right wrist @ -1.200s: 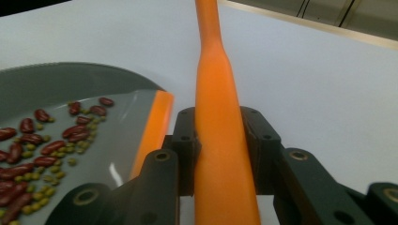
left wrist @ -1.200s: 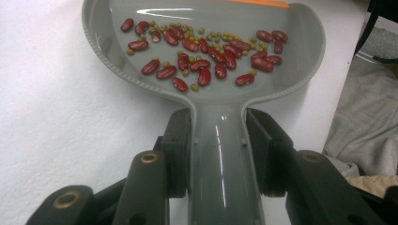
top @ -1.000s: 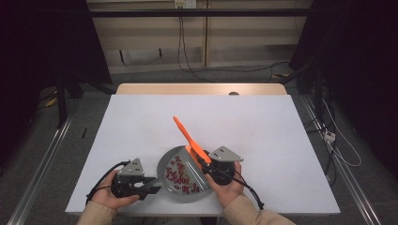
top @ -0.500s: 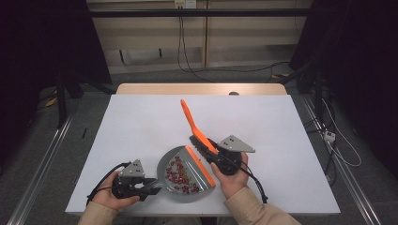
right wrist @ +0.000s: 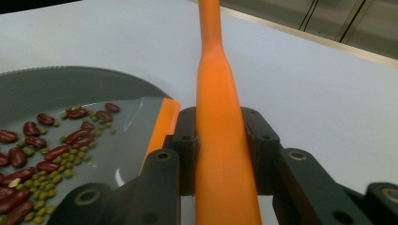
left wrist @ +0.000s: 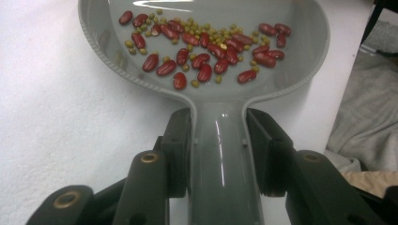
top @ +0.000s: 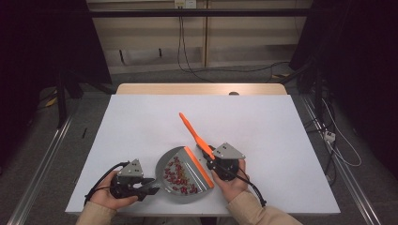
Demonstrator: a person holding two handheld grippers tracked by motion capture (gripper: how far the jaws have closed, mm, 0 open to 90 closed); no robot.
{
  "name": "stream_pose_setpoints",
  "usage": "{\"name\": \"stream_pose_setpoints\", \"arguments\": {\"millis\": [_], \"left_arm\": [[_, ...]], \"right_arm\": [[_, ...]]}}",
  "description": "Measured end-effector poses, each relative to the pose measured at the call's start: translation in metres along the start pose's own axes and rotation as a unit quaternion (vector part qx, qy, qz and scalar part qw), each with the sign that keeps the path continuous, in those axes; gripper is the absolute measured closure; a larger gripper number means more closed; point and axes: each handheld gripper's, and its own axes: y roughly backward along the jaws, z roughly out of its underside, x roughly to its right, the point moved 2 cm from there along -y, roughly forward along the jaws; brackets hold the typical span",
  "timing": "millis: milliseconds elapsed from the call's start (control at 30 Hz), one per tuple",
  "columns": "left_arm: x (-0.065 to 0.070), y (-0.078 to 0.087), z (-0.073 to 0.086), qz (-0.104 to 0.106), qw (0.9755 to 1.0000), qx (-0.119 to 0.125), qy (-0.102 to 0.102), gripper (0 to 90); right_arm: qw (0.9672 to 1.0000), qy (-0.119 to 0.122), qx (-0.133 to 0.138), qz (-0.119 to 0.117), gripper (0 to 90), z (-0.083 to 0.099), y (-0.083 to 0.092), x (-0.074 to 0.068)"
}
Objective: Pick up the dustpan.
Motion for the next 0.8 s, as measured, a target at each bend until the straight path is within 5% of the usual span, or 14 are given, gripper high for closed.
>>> {"name": "stream_pose_setpoints", "arguments": {"millis": [233, 267, 333, 567, 800], "left_arm": [[-0.001, -0.002, 0.001, 0.001, 1.0000, -0.001, 0.003, 62.5], [-0.001, -0.002, 0.002, 0.001, 1.0000, 0.002, 0.004, 62.5], [-0.001, -0.002, 0.002, 0.000, 1.0000, 0.005, 0.007, 62.4], [0.000, -0.009, 0.002, -0.010, 0.9999, 0.005, -0.001, 55.4], [0.003, -0.016, 0.000, -0.024, 0.9996, -0.008, -0.012, 62.7]], "right_arm": [[0.9972, -0.050, 0.026, -0.050, 71.1, -0.004, 0.002, -0.019], [0.9975, -0.044, 0.031, -0.046, 71.1, -0.007, 0.003, -0.020], [0.9947, -0.070, 0.043, -0.061, 71.1, -0.011, 0.003, -0.015], [0.9957, -0.067, 0.051, -0.040, 71.1, -0.018, 0.010, 0.006], [0.9968, -0.065, 0.040, -0.023, 71.2, -0.013, 0.015, 0.020]]}}
